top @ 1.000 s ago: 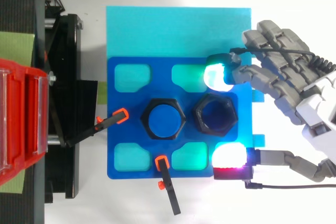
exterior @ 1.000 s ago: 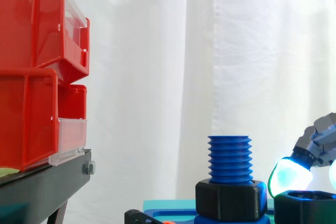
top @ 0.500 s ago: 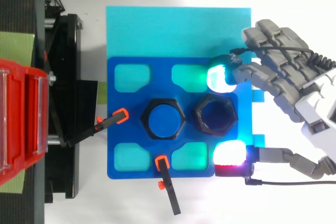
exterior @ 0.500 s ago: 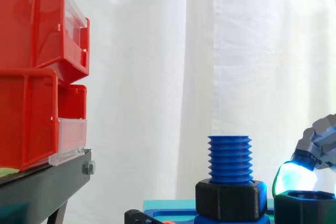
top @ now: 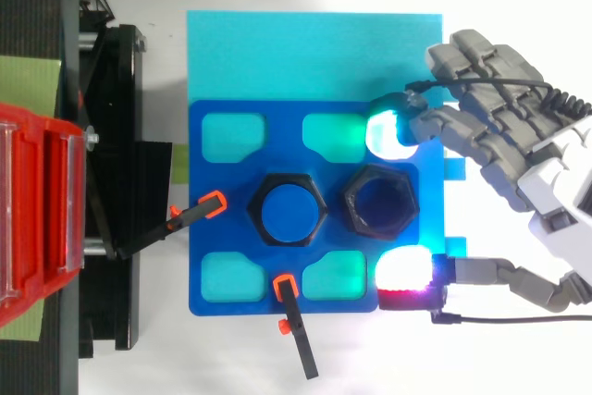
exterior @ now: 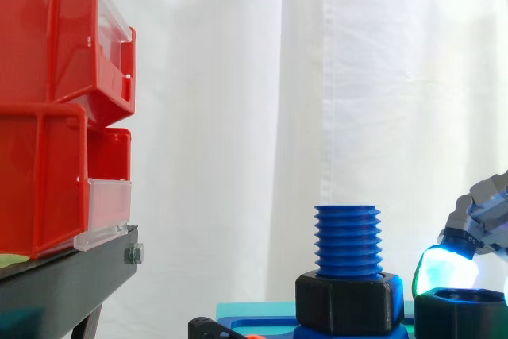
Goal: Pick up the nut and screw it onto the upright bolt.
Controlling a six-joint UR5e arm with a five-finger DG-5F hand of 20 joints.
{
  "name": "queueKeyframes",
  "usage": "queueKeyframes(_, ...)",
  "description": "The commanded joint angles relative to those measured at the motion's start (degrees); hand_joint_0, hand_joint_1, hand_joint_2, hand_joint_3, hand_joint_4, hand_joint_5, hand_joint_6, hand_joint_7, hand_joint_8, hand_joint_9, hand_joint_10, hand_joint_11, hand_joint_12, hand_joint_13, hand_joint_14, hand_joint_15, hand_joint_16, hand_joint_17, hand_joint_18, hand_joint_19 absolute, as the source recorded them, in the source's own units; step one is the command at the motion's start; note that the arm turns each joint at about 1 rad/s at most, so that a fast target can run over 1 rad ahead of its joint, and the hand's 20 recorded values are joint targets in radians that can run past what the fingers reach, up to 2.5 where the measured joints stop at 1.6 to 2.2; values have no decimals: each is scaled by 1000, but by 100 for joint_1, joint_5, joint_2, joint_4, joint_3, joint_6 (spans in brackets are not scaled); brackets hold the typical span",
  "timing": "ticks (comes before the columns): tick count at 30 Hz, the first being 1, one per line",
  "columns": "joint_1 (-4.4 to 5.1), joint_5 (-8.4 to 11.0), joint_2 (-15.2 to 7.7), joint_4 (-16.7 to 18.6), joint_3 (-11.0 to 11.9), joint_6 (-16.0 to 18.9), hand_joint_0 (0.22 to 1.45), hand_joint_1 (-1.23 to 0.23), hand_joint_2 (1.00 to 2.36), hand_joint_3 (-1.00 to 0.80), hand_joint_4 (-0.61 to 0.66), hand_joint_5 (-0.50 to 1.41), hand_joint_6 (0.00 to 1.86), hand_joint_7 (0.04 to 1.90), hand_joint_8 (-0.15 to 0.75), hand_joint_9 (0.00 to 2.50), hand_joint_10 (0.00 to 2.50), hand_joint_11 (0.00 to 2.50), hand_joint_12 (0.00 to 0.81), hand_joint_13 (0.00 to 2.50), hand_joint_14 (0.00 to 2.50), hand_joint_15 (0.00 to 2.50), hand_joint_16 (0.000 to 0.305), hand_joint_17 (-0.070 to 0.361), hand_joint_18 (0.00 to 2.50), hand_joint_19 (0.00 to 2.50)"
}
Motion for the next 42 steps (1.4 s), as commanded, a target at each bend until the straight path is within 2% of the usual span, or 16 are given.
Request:
queueKeyframes(1, -12, -1, 2, -3, -6, 0, 367, -786, 1000, -500, 307, -291, 503, 884, 329, 99, 0, 0, 458, 103, 0, 0, 73, 164, 159, 0)
queueKeyframes(6, -30, -54, -7, -3, 3, 0, 371, -778, 1000, -500, 307, -292, 503, 884, 330, 99, 0, 0, 457, 105, 0, 0, 73, 163, 162, 0)
queueKeyframes(10, -65, -186, -7, -3, -6, -106, 373, -772, 1000, -500, 307, -291, 503, 884, 329, 100, 0, 0, 456, 107, 0, 0, 72, 163, 163, 0)
queueKeyframes(18, -74, -204, -25, 6, 3, -211, 392, -757, 1000, -500, 300, -290, 503, 888, 325, 102, 0, 0, 447, 115, 0, 0, 70, 158, 158, 0)
queueKeyframes(25, -74, -309, -60, 15, 3, -264, 415, -740, 1000, -500, 295, -286, 503, 901, 317, 109, 0, 0, 436, 122, 0, 0, 68, 153, 166, 0)
queueKeyframes(27, -82, -318, -60, 15, -6, -264, 422, -768, 1000, -500, 311, -275, 503, 899, 327, 160, 0, 0, 435, 180, 0, 0, 67, 152, 243, 0)
queueKeyframes(33, -82, -318, -60, 24, 3, -273, 495, -745, 1000, -500, 330, -252, 504, 1021, 321, 257, 0, 0, 404, 259, 0, 0, 60, 135, 341, 0)
queueKeyframes(38, -82, -318, -60, 6, -6, -273, 528, -740, 1000, -500, 349, -228, 503, 1253, 326, 326, 0, 22, 387, 323, 0, 0, 57, 127, 408, 0)
queueKeyframes(42, -82, -318, -51, 6, 3, -282, 535, -733, 1000, -500, 350, -218, 502, 1364, 336, 361, 0, 55, 387, 346, 0, 0, 56, 126, 441, 0)
